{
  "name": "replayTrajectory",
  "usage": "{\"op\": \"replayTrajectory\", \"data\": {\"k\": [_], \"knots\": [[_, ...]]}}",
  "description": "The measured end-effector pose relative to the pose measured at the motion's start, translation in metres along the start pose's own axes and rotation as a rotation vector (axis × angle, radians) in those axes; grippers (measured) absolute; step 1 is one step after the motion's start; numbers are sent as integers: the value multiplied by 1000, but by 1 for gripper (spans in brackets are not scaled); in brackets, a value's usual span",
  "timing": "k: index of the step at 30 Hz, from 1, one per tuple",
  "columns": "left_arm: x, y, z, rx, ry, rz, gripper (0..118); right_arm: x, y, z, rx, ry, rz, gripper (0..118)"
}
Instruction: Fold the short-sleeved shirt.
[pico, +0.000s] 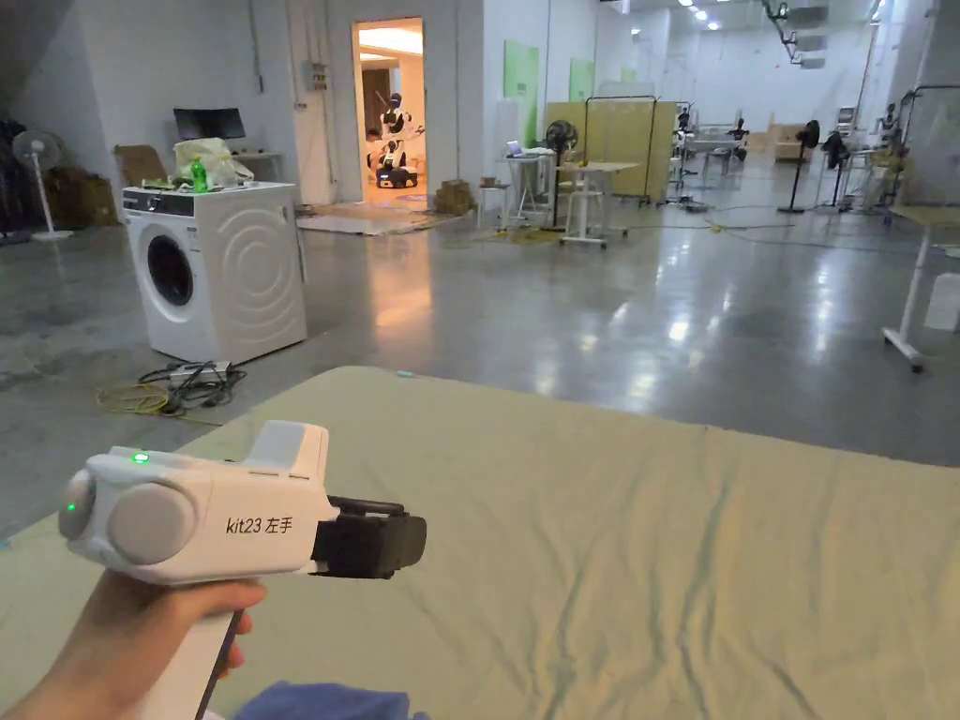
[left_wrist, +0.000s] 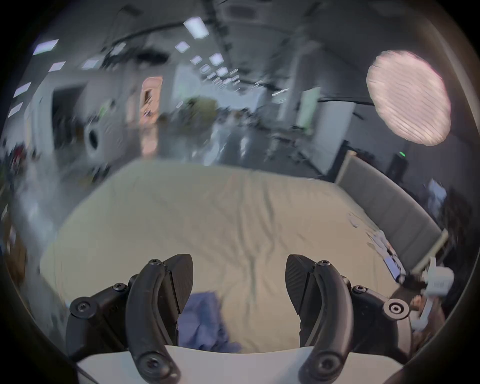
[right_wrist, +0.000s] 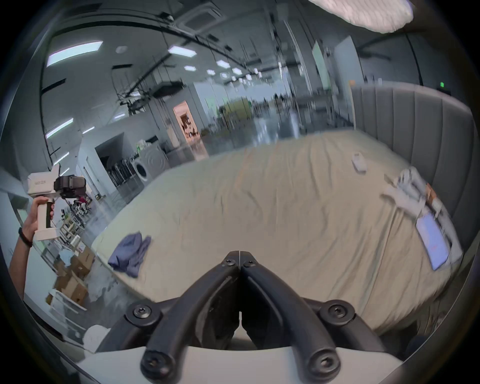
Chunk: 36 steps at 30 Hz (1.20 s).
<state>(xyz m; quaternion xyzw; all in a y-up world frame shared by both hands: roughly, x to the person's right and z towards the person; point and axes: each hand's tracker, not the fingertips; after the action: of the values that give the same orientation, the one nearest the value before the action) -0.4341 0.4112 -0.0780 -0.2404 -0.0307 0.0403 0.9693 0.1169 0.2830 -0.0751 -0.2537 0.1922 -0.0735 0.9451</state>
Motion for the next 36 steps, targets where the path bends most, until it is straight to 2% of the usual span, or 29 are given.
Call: {"op": "replayTrajectory", "data": {"k": [3,4,6,9,11,15,17,18,20,22,24,28,36], "knots": [[60,2,23,183,-55,-115,73,-15,33,18,118,-10,87,0],[77,-6,35,299,-62,-149,73,-21,42,27,170,-19,123,0],[100,-27,55,444,-73,-102,72,-29,50,45,276,-68,179,0],[132,-54,72,502,60,-30,64,-23,50,63,350,-71,209,0],[152,-73,81,589,84,-121,62,-23,49,74,389,-86,231,0],[178,-90,86,520,84,-132,61,-22,42,85,430,-86,232,0],[188,-99,89,521,129,-147,54,-24,36,90,440,-102,226,0],[190,-101,89,510,139,-157,48,-24,34,93,441,-108,229,0],[193,-105,90,484,140,-163,21,-23,31,96,438,-125,242,0],[195,-109,91,446,127,-136,16,-25,27,101,443,-147,249,0],[197,-116,92,440,115,-132,2,-23,24,104,446,-153,241,0],[203,-125,93,400,146,-157,0,-24,15,109,447,-143,210,0],[199,-123,94,390,127,-132,0,-30,12,106,425,-129,245,0]]}}
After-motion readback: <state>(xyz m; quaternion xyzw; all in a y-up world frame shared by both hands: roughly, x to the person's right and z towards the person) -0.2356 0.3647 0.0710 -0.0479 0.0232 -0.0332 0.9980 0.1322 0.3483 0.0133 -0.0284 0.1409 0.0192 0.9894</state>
